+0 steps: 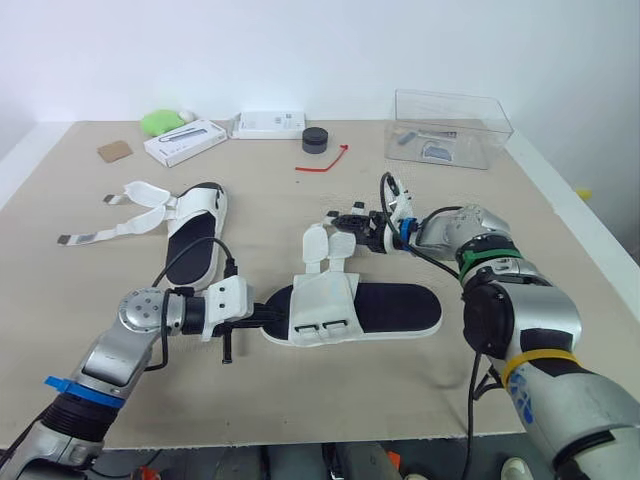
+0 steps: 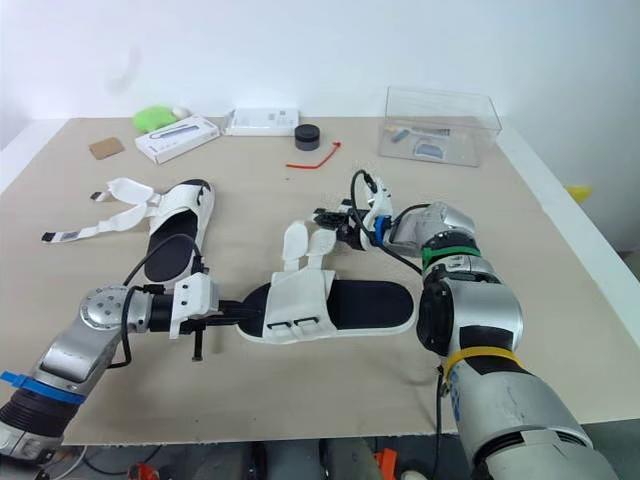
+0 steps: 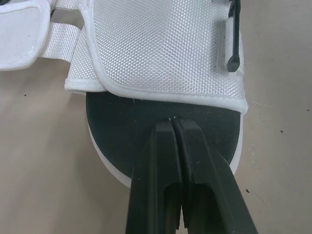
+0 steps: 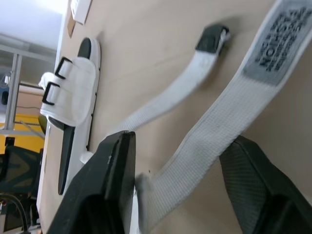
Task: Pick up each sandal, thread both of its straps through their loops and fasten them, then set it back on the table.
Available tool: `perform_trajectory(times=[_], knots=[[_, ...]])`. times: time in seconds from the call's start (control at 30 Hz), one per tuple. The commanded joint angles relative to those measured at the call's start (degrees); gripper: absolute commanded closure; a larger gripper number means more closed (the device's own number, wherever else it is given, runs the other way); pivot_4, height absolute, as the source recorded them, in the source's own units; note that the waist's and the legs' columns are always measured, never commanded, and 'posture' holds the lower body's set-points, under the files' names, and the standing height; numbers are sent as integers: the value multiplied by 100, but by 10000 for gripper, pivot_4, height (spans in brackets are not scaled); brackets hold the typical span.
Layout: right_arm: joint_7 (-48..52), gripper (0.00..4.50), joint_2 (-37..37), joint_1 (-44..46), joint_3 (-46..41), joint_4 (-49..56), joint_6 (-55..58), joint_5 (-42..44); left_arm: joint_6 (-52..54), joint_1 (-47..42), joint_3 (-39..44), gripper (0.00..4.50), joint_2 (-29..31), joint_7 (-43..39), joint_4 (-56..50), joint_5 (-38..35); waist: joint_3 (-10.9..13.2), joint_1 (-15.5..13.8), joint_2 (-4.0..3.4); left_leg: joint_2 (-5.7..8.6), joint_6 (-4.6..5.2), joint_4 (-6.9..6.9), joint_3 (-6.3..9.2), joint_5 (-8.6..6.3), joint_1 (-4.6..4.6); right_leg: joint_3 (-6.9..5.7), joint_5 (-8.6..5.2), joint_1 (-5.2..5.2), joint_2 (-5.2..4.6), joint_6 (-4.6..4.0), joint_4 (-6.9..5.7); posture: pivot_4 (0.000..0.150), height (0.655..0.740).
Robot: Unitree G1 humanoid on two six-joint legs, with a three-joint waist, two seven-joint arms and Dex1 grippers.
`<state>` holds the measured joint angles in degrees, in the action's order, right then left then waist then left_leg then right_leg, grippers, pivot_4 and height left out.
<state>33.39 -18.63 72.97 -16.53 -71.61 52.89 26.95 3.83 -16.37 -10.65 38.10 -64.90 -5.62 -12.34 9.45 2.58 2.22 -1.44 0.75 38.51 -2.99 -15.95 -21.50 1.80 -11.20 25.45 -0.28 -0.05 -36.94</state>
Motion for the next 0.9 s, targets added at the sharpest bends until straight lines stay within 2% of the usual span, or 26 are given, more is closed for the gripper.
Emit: perform_trajectory(times=[0.03, 0.13, 0.27, 0.4, 0.57, 0.67, 0.73, 0.9], knots=[[-24, 32922, -31, 287, -239, -56, -284, -27, -27, 119, 40, 45000, 73, 44, -128, 54, 0, 3, 0, 0, 0, 0, 0, 0, 0, 0, 0, 0, 0, 0, 0, 1500, 7400], [41, 44568, -30, 332, -257, -89, -407, -134, -24, 147, 27, 45000, 71, 76, -152, 52, 0, 5, 0, 0, 0, 0, 0, 0, 0, 0, 0, 0, 0, 0, 0, 1500, 7400], [522, 44568, -20, 355, 4, 9, -760, -437, -17, 182, 12, 45000, 67, 95, -182, 51, 0, 5, 0, 0, 0, 0, -1, 0, 0, 1, 0, 0, 0, 0, 0, 1500, 7400], [2225, 44568, 19, 32, 1236, 812, -2387, -1349, -25, 213, 12, 45000, 69, 107, -177, 53, 1, 7, -2, 0, 0, 0, -1, 0, 2, 1, 0, 1, 7, 1, -1, 1500, 7400], [3262, 44568, -2, -821, 1738, 2327, -4250, -1565, -24, 218, 17, 45000, 66, 111, -153, 49, 1, 4, -3, 0, -3, -1, 3, -2, 1, -3, -1, 0, 3, 2, -1, 1500, 7400], [3589, 44568, -114, -1590, 2050, 3349, -6232, -1836, -22, 215, 5, 45000, 52, 108, -144, 46, 1, 3, -3, -3, -10, -1, 6, -6, 2, -7, -1, 0, -5, 2, -2, 1500, 7400], [3770, 44568, -243, -1944, 2246, 3642, -7517, -2045, -26, 200, -5, 45000, 39, 108, -125, 50, 1, 2, -3, -5, -17, -1, 5, -10, 3, -8, -1, 0, -5, 2, -2, 1500, 7400], [3722, 44568, -679, -2165, 2811, 3198, -10747, -2868, -28, 138, -26, 45000, 12, 89, -76, 45, 1, 3, -3, -4, -18, 2, -7, -10, 15, 2, 0, -4, -8, 1, -4, 1500, 7400]])
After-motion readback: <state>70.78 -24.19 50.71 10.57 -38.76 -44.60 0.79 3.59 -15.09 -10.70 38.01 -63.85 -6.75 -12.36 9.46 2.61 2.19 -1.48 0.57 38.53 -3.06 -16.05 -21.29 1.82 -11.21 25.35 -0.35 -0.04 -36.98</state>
